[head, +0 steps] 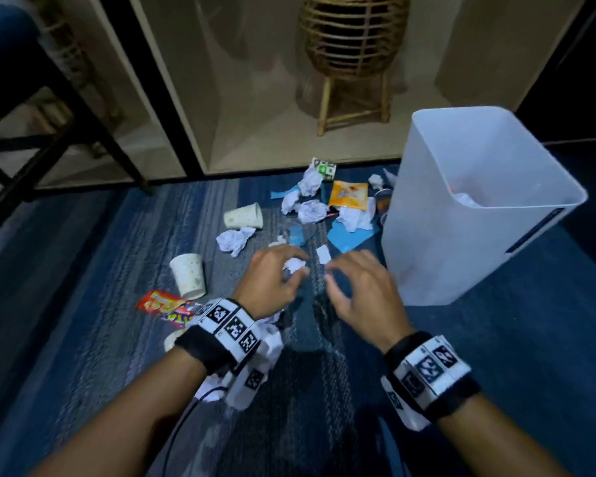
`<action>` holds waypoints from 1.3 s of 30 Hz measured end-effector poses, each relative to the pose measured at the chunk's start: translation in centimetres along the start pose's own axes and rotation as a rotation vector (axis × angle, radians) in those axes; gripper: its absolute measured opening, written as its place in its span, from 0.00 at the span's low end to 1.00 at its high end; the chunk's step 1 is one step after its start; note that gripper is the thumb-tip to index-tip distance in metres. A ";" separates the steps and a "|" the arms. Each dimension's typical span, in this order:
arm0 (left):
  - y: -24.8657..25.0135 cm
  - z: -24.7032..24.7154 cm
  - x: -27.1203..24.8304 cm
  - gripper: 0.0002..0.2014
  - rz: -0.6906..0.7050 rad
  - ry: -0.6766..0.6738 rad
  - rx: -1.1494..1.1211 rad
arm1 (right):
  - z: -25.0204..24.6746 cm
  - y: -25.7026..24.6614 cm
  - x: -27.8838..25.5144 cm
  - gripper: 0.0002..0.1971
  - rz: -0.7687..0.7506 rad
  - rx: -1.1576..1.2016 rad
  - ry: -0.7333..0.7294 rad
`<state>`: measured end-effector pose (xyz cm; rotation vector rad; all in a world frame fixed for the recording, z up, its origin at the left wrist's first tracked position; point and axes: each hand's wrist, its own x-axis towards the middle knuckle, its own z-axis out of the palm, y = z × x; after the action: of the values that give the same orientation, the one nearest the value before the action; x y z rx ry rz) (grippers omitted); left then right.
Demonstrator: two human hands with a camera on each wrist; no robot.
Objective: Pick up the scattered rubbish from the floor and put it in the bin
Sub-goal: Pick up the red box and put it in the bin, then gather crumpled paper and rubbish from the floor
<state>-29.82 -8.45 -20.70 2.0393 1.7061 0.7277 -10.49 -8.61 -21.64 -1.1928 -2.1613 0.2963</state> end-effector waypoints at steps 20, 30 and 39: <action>-13.4 3.0 -5.7 0.17 -0.275 -0.236 0.116 | 15.7 -3.1 -5.5 0.40 0.577 0.477 -0.478; -13.1 3.6 -2.9 0.24 -0.358 -0.321 0.217 | 14.4 -2.0 -6.0 0.10 0.682 0.371 -0.451; -10.9 4.4 -1.8 0.15 -0.315 -0.285 0.304 | 10.2 1.0 -6.1 0.08 0.735 0.370 -0.223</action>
<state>-35.95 -7.99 -30.87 1.8779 1.9885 0.0757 -13.98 -12.00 -32.57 -1.7389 -1.6428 1.1313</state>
